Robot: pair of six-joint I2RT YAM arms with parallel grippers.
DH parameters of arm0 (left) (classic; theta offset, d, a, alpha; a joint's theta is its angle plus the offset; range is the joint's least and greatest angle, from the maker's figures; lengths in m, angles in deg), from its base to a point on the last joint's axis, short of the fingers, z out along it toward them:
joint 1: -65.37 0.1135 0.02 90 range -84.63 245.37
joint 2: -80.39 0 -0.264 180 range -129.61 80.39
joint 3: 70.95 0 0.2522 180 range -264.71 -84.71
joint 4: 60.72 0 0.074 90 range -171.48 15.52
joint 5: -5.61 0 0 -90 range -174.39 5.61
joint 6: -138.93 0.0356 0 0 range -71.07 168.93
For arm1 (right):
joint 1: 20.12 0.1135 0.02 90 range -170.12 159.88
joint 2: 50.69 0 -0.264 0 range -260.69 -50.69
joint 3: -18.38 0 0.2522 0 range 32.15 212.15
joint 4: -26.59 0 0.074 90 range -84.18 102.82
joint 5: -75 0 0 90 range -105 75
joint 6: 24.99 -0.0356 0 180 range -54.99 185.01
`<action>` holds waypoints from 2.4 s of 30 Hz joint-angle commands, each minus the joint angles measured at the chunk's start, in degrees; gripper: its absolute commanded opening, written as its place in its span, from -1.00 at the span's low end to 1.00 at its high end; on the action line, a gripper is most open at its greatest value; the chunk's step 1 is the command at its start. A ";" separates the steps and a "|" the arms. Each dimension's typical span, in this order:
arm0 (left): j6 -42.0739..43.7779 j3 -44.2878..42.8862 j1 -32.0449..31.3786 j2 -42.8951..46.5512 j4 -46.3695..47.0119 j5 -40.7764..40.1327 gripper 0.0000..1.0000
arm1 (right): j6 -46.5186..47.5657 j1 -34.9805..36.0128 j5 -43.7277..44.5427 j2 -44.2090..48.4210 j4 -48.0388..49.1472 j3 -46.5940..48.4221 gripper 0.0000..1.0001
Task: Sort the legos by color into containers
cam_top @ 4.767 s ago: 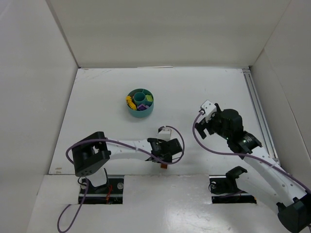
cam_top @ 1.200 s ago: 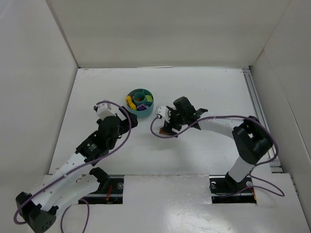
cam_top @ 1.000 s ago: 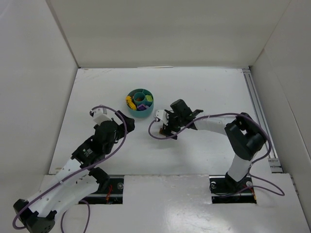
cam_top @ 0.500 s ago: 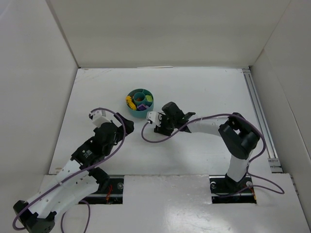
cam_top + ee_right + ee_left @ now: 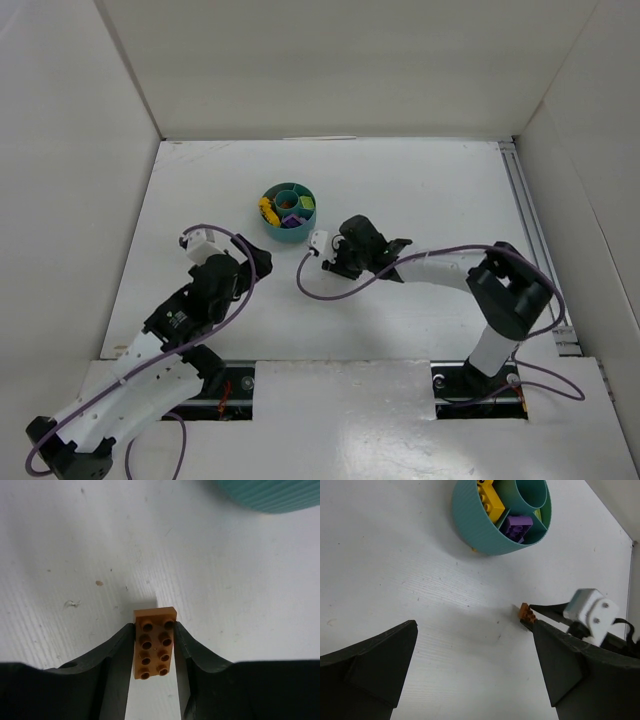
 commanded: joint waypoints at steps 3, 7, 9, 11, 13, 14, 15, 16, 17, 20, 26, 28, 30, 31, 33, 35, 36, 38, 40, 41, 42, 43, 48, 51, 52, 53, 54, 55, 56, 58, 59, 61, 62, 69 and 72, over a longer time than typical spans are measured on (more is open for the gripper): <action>-0.32 -1.12 0.02 2.57 0.33 -1.93 0.99 | 0.78 0.37 -2.24 10.46 12.00 -0.13 -0.22; -0.84 -1.12 0.02 3.81 -0.20 -2.46 0.99 | 2.19 0.37 -5.31 11.61 16.91 3.64 -0.24; -0.84 -1.12 0.02 3.81 -0.20 -2.46 0.99 | 2.71 -0.25 -7.60 9.95 19.03 6.53 -0.24; -0.84 -1.12 0.02 4.34 0.42 -2.46 0.99 | 2.71 -0.86 -11.73 8.28 22.53 8.82 -0.24; -0.84 -1.12 0.02 4.34 0.42 -2.46 0.99 | 1.66 -2.52 -15.32 5.12 24.92 12.69 -0.24; -0.84 -1.12 0.02 3.82 0.42 -2.46 0.99 | 1.14 -2.53 -17.00 3.98 26.76 13.92 -0.24; -0.84 -1.12 0.02 3.81 0.42 -2.46 0.99 | 1.13 -3.32 -17.01 2.92 26.78 15.15 -0.24; -0.84 -1.73 0.02 3.12 0.42 -2.46 0.99 | 0.26 -3.32 -17.80 1.26 26.78 17.08 -0.24; -0.84 -1.74 0.02 3.11 -0.28 -2.98 0.99 | 0.25 -4.02 -19.20 1.24 26.78 17.10 -0.24; -0.84 -2.26 0.02 2.49 -0.81 -2.98 0.99 | -2.03 -5.35 -18.17 2.81 26.78 13.51 -0.24; 1.00 -2.26 0.02 1.36 0.50 -1.75 0.99 | -2.56 -11.83 -16.22 4.84 15.03 9.36 0.02; 1.61 -2.26 0.02 1.35 0.51 -1.22 0.99 | -1.78 -13.07 -18.05 4.32 7.66 9.36 0.06; 1.62 -2.26 0.02 1.35 1.03 -0.70 0.99 | 1.65 -13.08 -18.07 4.32 4.38 8.67 0.19; 2.14 -2.26 0.02 1.35 1.64 -0.09 0.99 | 3.14 -13.08 -17.28 3.79 2.28 8.66 0.21; 2.75 -1.74 0.02 1.35 2.35 0.53 0.99 | 5.25 -11.25 -15.44 3.01 -3.09 9.88 0.30; 2.76 -1.21 0.02 1.35 2.97 1.06 0.99 | 5.87 -9.75 -12.20 2.04 -6.86 10.76 0.35; 2.76 -1.21 0.02 1.35 3.49 1.58 0.99 | 6.92 -8.52 -11.40 0.64 -7.67 11.47 0.39; 3.29 -0.68 0.02 1.35 3.50 1.59 0.99 | 6.93 -7.73 -10.00 -1.21 -8.21 12.34 0.45; 3.29 -0.68 0.02 1.35 3.50 2.11 0.99 | 5.54 -7.72 -7.97 -4.10 -8.82 14.19 0.49; 3.29 -0.68 0.02 1.35 3.50 2.11 0.99 | 5.53 -7.72 -7.09 -5.08 -8.82 14.89 0.51; 3.29 -0.68 0.02 0.83 3.50 2.11 0.99 | 4.74 -7.72 -6.04 -6.04 -8.30 15.51 0.51; 3.29 -0.68 0.02 0.82 3.50 2.11 0.99 | 4.12 -7.72 -6.03 -7.01 -7.77 16.21 0.51; 3.29 -0.68 0.02 0.30 3.50 2.11 0.99 | 2.89 -7.72 -4.01 -11.33 -6.71 19.46 0.51; 3.29 -0.68 0.02 0.30 3.50 2.11 0.99 | 2.36 -7.72 -3.48 -12.90 -6.71 20.00 0.51; 3.81 -0.68 0.02 0.30 3.50 2.11 0.99 | 2.36 -7.72 -2.96 -13.61 -6.71 20.00 0.51; 3.81 -0.68 0.02 0.30 4.02 2.11 0.99 | 2.36 -7.72 -2.95 -13.61 -6.19 20.52 0.51; 3.81 -0.68 0.02 -0.23 4.02 2.11 0.99 | 2.36 -7.72 -2.95 -14.31 -6.18 20.53 0.49; 3.81 -0.68 0.02 -0.23 4.02 2.11 0.99 | 2.36 -7.72 -2.95 -15.01 -6.18 20.53 0.46; 3.81 -0.68 0.02 -0.23 4.02 2.11 0.99 | 2.36 -7.72 -4.34 -15.02 -6.18 20.53 0.41; 3.81 -0.68 0.02 -0.23 4.02 2.11 0.99 | 1.75 -7.72 -5.23 -15.63 -6.18 20.53 0.32; 3.81 -0.68 0.02 -0.23 4.02 2.11 0.99 | 1.75 -7.72 -6.10 -15.63 -6.18 20.53 0.29; 3.81 -0.68 0.02 -0.23 4.02 2.11 0.99 | 1.75 -7.72 -6.98 -15.63 -5.57 20.53 0.19; 3.81 -0.68 0.02 -0.23 4.02 2.11 0.99 | 1.75 -7.72 -7.51 -15.63 -5.57 20.53 0.15; 3.81 -0.68 0.02 -0.23 3.50 2.11 0.99 | 1.22 -7.72 -9.89 -13.97 -4.95 20.00 -0.36; 3.81 -0.68 0.02 0.38 3.50 2.11 0.99 | 0.69 -7.72 -9.89 -11.43 -4.43 20.00 -0.40</action>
